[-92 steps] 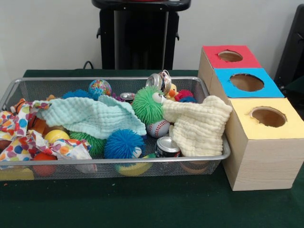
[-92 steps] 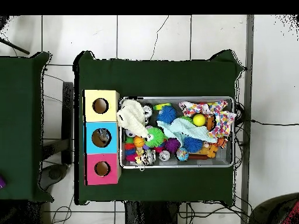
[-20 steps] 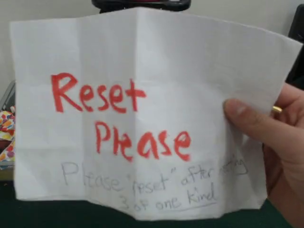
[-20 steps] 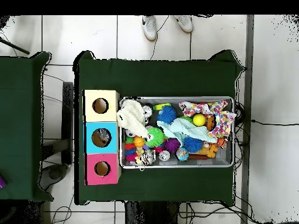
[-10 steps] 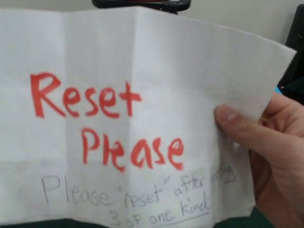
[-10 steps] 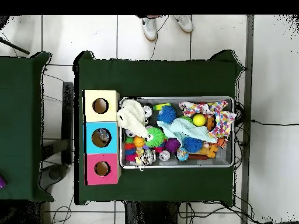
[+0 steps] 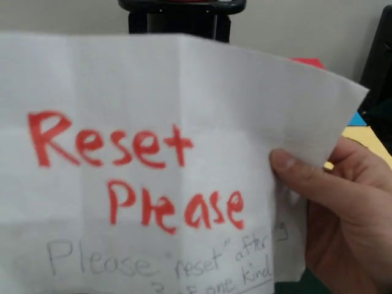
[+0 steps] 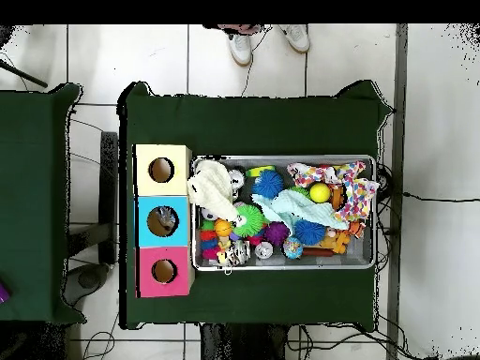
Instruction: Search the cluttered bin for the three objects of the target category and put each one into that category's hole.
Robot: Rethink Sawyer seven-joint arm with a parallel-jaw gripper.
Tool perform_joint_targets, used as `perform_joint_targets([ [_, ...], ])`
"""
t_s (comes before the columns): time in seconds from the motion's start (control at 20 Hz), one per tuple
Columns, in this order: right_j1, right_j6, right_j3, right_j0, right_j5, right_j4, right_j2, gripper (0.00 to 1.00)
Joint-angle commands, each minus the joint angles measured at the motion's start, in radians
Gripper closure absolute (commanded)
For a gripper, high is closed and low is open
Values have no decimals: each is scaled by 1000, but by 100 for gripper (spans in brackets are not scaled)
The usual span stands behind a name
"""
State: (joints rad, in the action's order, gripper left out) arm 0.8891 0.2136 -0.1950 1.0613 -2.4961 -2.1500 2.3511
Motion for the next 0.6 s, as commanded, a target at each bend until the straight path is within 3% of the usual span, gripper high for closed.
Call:
perform_joint_targets([
  [0.05, -62, -14, 54, -16, 28, 58, -126, 100],
  [0.35, -65, 33, 49, -21, 34, 118, -161, 100],
  [0.6, -88, 114, 28, -17, 74, 251, -198, 100],
])
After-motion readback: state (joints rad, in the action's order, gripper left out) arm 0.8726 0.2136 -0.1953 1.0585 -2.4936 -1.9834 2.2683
